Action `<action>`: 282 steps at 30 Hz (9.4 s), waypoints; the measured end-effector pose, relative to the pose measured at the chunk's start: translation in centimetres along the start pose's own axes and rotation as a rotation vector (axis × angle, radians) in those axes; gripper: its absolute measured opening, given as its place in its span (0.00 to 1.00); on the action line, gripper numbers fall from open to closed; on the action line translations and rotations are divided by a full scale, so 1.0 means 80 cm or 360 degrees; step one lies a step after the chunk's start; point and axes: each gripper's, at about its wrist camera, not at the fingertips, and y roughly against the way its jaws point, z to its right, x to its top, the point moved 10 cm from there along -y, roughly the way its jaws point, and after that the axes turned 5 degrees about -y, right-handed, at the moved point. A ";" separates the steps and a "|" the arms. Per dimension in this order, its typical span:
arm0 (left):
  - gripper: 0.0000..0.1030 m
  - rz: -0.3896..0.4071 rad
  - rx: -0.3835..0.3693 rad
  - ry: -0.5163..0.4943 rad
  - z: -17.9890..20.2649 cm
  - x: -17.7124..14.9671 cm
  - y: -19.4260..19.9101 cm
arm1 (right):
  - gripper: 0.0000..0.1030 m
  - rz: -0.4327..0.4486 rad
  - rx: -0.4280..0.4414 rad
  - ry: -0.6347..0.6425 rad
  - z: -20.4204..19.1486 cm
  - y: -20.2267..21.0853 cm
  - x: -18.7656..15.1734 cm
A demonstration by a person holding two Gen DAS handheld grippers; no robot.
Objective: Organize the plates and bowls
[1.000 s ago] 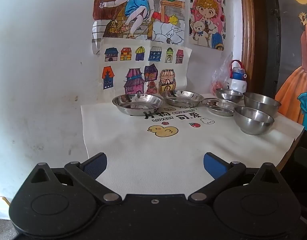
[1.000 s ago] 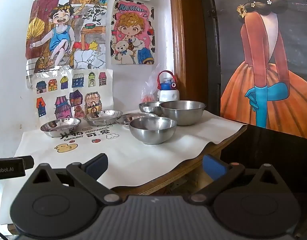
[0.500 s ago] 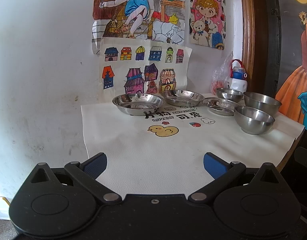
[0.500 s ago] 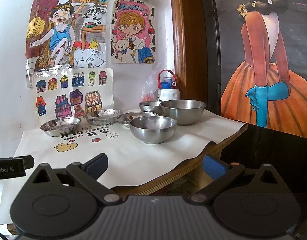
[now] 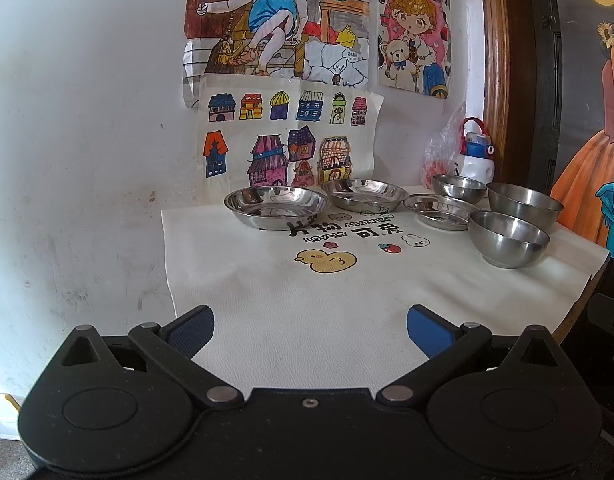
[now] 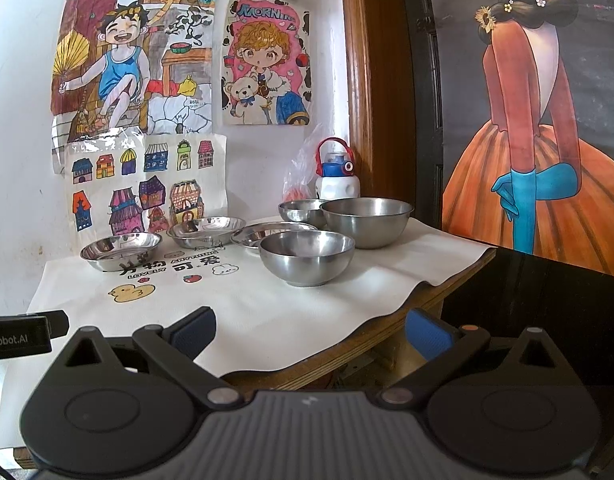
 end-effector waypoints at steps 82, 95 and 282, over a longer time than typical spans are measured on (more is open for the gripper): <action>0.99 -0.0290 0.0018 0.0045 -0.101 0.119 -0.191 | 1.00 -0.0154 0.0548 0.0469 -0.107 -0.203 0.117; 0.99 -0.0365 0.0081 0.0102 -0.159 0.150 -0.275 | 1.00 -0.0285 0.0779 0.0634 -0.192 -0.309 0.138; 0.91 -0.0828 -0.0674 0.0414 0.133 0.133 -0.395 | 0.90 -0.1153 0.0278 -0.0516 0.018 -0.459 0.109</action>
